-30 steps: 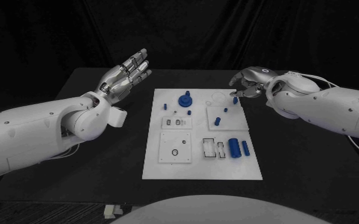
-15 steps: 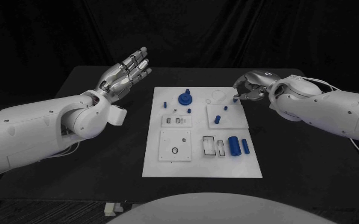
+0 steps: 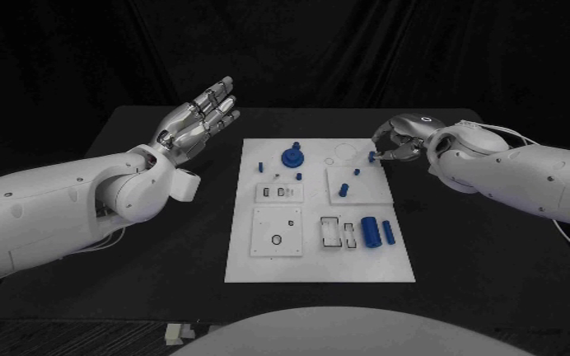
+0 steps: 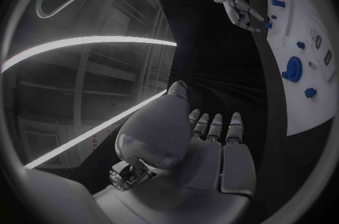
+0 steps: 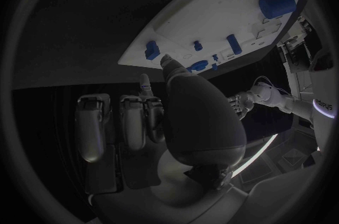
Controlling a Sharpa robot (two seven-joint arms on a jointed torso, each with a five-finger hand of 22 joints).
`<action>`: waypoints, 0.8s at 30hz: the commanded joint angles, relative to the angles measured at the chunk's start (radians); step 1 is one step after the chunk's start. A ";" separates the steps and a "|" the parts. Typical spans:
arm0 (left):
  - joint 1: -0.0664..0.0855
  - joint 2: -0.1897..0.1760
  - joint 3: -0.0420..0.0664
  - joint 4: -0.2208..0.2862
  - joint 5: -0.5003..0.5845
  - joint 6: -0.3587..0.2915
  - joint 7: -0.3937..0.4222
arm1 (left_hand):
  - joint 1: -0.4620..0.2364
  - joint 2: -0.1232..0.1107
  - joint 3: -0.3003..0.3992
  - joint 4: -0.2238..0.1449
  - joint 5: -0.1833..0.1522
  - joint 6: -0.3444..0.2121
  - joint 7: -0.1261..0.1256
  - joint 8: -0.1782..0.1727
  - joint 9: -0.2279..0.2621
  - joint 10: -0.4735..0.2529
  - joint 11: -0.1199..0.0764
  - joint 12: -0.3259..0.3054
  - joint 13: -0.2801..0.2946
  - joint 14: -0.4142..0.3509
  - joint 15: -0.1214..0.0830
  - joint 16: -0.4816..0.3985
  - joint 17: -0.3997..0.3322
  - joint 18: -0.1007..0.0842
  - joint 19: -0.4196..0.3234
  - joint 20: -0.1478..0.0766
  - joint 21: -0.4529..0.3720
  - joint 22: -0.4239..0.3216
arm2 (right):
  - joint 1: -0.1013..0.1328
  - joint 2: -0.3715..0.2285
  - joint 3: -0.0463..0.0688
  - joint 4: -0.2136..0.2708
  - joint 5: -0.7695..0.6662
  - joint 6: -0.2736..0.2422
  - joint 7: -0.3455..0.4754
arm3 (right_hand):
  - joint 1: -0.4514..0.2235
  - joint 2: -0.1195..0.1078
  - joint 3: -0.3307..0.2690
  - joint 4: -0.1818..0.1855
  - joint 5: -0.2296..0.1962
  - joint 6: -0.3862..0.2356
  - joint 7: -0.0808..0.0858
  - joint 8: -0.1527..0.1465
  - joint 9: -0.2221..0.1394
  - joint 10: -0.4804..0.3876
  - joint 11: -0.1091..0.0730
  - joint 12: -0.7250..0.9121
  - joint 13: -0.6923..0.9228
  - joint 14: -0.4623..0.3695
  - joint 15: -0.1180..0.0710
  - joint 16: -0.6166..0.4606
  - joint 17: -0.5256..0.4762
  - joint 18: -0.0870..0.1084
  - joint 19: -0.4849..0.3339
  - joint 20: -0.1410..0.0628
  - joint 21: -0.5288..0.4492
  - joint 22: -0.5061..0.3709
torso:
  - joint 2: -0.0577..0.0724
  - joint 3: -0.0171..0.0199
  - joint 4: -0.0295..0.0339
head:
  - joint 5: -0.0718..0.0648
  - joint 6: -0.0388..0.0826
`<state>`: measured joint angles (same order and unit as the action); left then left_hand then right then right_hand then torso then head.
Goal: Assemble the parts on the task board
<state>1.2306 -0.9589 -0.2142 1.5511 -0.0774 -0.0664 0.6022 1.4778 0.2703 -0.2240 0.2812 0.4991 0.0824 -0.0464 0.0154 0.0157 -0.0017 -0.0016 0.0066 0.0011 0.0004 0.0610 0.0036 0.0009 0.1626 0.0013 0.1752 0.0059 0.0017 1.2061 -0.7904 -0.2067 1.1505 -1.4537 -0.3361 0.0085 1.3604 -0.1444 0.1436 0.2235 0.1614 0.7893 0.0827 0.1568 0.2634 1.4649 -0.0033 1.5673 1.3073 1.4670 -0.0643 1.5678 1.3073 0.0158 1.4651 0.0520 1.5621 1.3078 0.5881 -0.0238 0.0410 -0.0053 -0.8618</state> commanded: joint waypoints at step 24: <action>-0.003 0.000 0.001 0.001 0.000 0.020 0.008 | 0.014 -0.002 0.009 -0.004 0.011 0.004 0.003 0.003 0.001 0.002 0.004 -0.007 -0.001 0.000 0.007 -0.004 -0.001 0.016 -0.001 0.006 -0.006 -0.001 | -0.024 0.028 0.000 -0.045 -0.001 0.026 -0.013 | 0.041 0.000 0.000 0.011 0.001 0.011 0.001 0.019 0.002 0.106 -0.006 0.004 0.263 0.104 -0.003 0.003 0.263 -0.011 0.095 -0.006 -0.007 0.256 | 0.001 -0.0002 0.0008 | -0.002 -0.011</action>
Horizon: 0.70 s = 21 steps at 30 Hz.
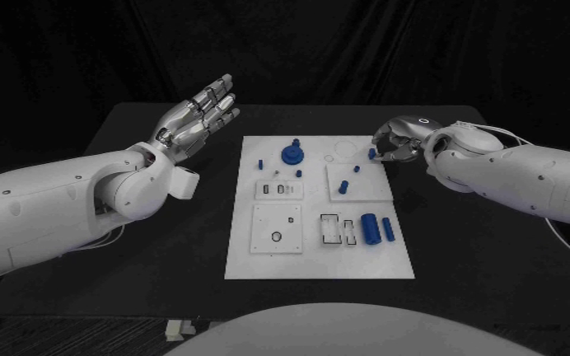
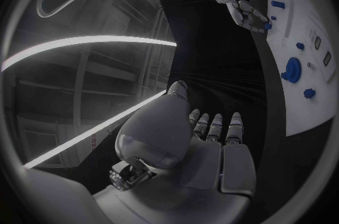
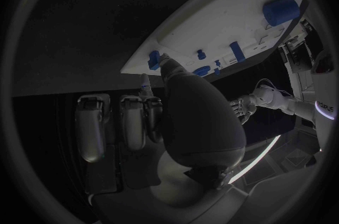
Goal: Assemble the parts on the task board
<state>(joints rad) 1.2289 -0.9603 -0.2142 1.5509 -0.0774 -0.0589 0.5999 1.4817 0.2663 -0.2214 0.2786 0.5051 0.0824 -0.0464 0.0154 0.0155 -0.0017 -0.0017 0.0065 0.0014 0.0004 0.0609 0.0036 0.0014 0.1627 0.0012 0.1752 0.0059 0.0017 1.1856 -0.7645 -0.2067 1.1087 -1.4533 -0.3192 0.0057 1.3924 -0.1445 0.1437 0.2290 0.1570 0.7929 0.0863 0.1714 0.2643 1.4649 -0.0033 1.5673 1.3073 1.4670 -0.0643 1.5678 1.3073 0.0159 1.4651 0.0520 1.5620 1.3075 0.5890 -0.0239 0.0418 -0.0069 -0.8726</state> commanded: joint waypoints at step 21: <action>-0.009 0.001 0.001 -0.003 0.000 0.022 0.006 | 0.012 0.002 0.007 -0.002 0.007 0.004 0.003 0.003 0.001 0.002 0.005 -0.007 -0.001 0.000 0.008 -0.004 -0.001 0.016 -0.001 0.006 -0.005 -0.001 | -0.012 0.022 0.000 -0.026 -0.001 0.021 0.002 | 0.048 0.007 0.010 0.008 0.188 0.025 -0.006 0.029 0.005 0.106 -0.010 0.004 0.264 0.104 -0.006 0.003 0.264 -0.010 0.094 -0.009 -0.009 0.256 | 0.000 -0.0004 0.0005 | -0.001 0.000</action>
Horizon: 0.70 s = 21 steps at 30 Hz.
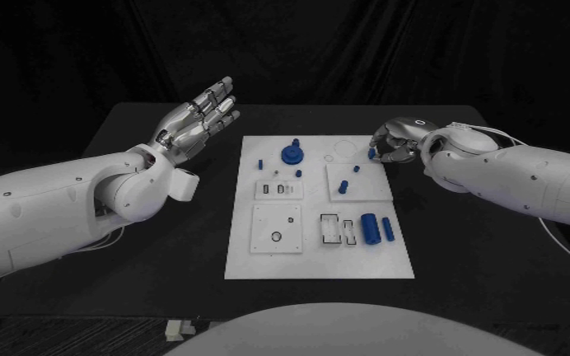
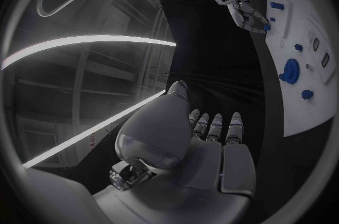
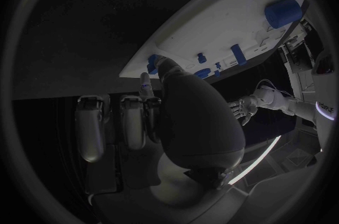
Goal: Assemble the parts on the task board
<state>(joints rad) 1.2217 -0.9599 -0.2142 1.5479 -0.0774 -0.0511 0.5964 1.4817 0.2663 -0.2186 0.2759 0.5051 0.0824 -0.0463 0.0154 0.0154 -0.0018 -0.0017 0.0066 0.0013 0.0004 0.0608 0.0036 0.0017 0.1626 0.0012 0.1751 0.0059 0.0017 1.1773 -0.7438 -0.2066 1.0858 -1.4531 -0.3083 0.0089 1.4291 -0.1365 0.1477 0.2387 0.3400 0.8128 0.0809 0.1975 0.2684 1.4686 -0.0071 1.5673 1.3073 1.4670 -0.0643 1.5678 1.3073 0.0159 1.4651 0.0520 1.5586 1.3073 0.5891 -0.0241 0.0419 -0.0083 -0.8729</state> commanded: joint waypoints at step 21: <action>-0.007 0.000 0.001 -0.001 0.000 0.020 0.006 | 0.014 0.002 0.006 0.001 0.008 0.004 0.003 0.003 0.001 0.002 0.006 -0.007 -0.001 0.000 0.008 -0.004 -0.002 0.016 -0.001 0.007 -0.005 -0.001 | -0.011 0.014 0.001 -0.014 -0.002 0.004 0.004 | 0.009 0.013 0.016 0.000 0.111 0.039 -0.003 0.092 0.035 0.102 -0.009 0.004 0.263 0.104 -0.008 0.003 0.263 -0.010 0.092 -0.012 -0.009 0.255 | -0.001 0.0000 -0.0002 | 0.002 0.000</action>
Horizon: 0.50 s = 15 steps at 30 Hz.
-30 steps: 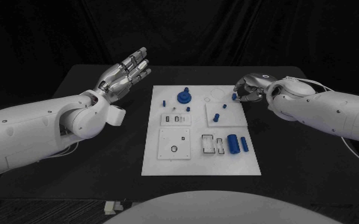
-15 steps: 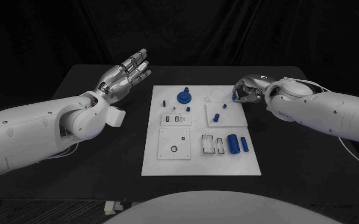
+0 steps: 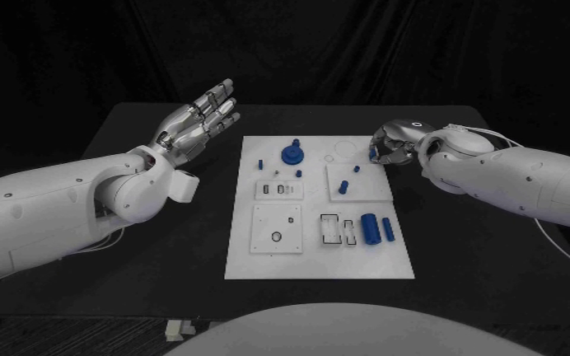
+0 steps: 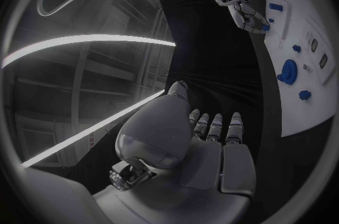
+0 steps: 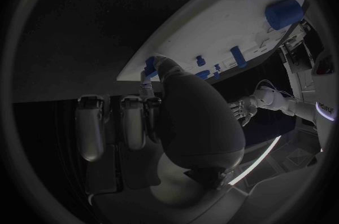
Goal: Assemble the parts on the task board
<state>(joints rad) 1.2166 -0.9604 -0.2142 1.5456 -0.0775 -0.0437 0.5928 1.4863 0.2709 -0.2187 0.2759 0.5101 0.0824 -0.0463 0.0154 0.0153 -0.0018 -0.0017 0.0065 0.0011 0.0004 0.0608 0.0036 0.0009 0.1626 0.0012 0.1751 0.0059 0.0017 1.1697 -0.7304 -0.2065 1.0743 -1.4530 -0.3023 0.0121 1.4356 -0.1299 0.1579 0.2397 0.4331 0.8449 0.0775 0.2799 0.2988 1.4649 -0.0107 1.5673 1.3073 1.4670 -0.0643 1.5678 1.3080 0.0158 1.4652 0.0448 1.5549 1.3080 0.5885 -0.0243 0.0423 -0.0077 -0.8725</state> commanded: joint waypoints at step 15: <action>-0.003 -0.001 0.001 0.000 0.000 0.013 0.007 | 0.011 -0.002 0.007 0.000 0.004 0.005 0.003 0.003 0.001 0.002 0.007 -0.007 -0.001 0.000 0.009 -0.004 -0.001 0.016 0.000 0.007 -0.005 -0.001 | 0.008 -0.031 0.001 0.065 0.002 -0.132 0.017 | 0.010 0.021 0.026 -0.022 0.098 0.024 -0.006 0.096 0.054 0.106 -0.010 0.004 0.263 0.104 -0.014 0.003 0.263 -0.009 0.091 -0.009 -0.007 0.254 | 0.000 0.0000 -0.0007 | 0.015 0.000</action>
<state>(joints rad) 1.2151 -0.9621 -0.2142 1.5446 -0.0775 -0.0417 0.5908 1.4863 0.2709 -0.2187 0.2759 0.5101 0.0824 -0.0463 0.0154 0.0153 -0.0017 -0.0017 0.0065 0.0014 0.0004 0.0608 0.0036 0.0012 0.1627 0.0012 0.1751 0.0059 0.0017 1.1707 -0.7577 -0.2072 1.1239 -1.4516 -0.3534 0.0224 1.4465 -0.1193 0.1781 0.2191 0.5264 0.8677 0.0720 0.3718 0.3516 1.4685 -0.0143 1.5673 1.3080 1.4679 -0.0707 1.5678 1.3078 0.0158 1.4652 0.0448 1.5549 1.3078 0.5882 -0.0242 0.0417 0.0038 -0.8725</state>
